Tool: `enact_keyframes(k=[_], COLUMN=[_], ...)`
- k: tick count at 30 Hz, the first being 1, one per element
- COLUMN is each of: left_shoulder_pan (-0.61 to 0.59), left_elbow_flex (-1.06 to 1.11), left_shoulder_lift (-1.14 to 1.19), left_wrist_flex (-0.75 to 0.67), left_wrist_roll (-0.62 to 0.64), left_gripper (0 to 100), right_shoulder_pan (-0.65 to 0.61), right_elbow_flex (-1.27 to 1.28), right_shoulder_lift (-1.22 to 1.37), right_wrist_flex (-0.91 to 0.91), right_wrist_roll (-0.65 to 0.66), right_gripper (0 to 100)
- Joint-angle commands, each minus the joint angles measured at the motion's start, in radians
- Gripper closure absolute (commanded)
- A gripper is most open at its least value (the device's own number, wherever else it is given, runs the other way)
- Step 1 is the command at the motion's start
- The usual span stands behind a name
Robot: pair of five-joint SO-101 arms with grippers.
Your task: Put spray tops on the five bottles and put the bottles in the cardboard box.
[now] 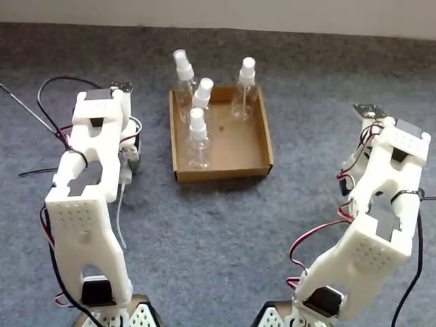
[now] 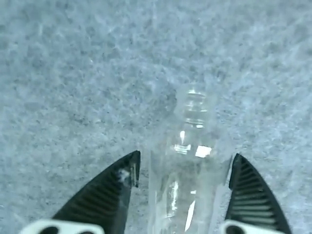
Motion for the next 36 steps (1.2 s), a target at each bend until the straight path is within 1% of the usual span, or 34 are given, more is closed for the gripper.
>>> enact_keyframes(k=[1, 5, 14, 19, 23, 26, 29, 33, 36], left_shoulder_pan=[0.012, 0.012, 0.01, 0.018, 0.024, 0.038, 0.061, 0.094, 0.125], left_elbow_flex=[0.002, 0.002, 0.001, -0.019, -0.047, -0.107, -0.188, -0.286, -0.317], left_shoulder_lift=[0.002, 0.002, -0.001, -0.022, -0.11, -0.225, -0.372, -0.576, -0.722], left_wrist_flex=[-0.038, -0.038, -0.035, -0.034, -0.006, 0.071, 0.166, 0.252, 0.259], left_wrist_roll=[0.002, 0.002, 0.002, 0.002, 0.002, 0.002, -0.005, -0.006, -0.006], left_gripper=[93, 93, 93, 93, 93, 93, 93, 93, 93], right_shoulder_pan=[-0.019, -0.019, -0.015, -0.019, -0.045, -0.116, -0.219, -0.371, -0.49], right_elbow_flex=[-0.008, -0.01, -0.015, -0.134, -0.223, -0.226, -0.18, -0.007, 0.205], right_shoulder_lift=[-0.01, -0.01, -0.021, -0.082, -0.231, -0.384, -0.562, -0.817, -1.018], right_wrist_flex=[-0.012, -0.012, 0.016, 0.108, 0.165, 0.182, 0.179, 0.145, 0.035], right_wrist_roll=[0.008, 0.008, -0.005, -0.074, -0.147, -0.203, -0.267, -0.328, -0.361], right_gripper=[78.0, 85.0, 91.1, 91.8, 91.9, 93.8, 95.9, 95.9, 95.9])
